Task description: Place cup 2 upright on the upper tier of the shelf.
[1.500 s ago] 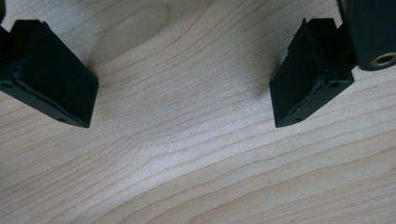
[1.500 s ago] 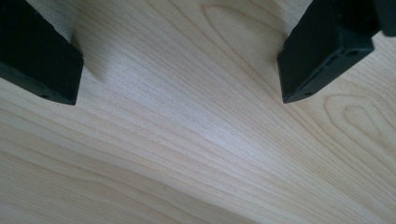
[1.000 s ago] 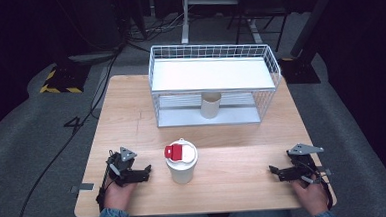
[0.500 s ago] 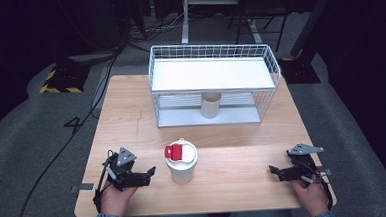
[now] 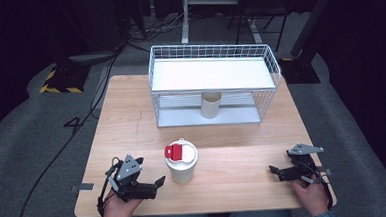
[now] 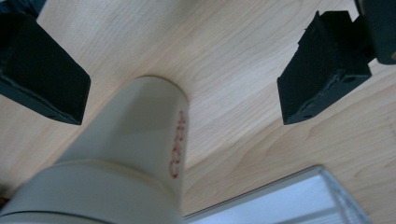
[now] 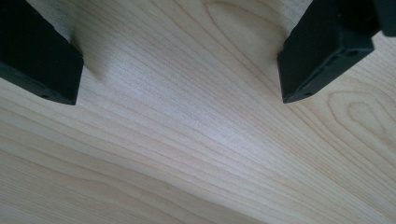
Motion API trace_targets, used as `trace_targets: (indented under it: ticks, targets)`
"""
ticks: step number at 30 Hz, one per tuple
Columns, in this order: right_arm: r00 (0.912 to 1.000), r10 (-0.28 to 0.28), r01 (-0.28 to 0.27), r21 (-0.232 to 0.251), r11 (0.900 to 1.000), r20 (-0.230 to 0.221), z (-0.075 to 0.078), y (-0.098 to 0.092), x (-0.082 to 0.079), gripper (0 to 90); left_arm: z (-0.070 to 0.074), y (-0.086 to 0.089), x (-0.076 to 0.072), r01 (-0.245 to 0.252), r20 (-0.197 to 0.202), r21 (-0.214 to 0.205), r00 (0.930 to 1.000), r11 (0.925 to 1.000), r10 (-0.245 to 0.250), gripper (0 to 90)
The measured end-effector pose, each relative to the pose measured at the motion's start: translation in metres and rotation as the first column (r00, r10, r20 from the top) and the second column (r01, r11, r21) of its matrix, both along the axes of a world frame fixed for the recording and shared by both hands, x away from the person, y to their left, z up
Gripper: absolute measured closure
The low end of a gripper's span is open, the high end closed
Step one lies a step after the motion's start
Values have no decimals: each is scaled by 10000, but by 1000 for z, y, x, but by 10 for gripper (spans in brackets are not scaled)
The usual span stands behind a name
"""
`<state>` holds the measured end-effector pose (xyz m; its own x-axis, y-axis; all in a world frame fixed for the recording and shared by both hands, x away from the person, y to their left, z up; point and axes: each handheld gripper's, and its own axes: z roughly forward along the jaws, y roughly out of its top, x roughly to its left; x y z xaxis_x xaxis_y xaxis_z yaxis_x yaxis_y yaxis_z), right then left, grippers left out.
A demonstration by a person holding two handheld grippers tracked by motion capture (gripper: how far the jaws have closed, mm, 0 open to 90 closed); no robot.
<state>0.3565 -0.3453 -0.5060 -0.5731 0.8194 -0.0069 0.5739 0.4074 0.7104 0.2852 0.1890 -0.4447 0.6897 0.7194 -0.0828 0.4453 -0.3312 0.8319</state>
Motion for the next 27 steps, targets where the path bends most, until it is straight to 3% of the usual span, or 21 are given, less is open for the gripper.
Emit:
trace_targets:
  ticks: [5,11,15,23,27]
  targets:
    - [10000,-1,1,1,10000,-2,0,0,0,5,-1,-8,-1,523,232,-149,9984,9985,-519,25]
    - [10000,-3,3,1,10000,-2,0,0,0,5,-3,-19,0,786,314,-636,9966,9949,-767,11]
    - [10000,-2,2,0,10000,-1,0,0,0,5,-8,-28,4,1020,389,-718,9943,9922,-994,0]
    - [10000,-1,1,-1,10000,1,0,0,0,5,-18,-42,14,1085,604,-860,9928,9904,-1035,0]
    - [10000,0,0,-1,10000,-2,0,0,0,5,-23,-48,18,1303,621,-1100,9903,9854,-1240,0]
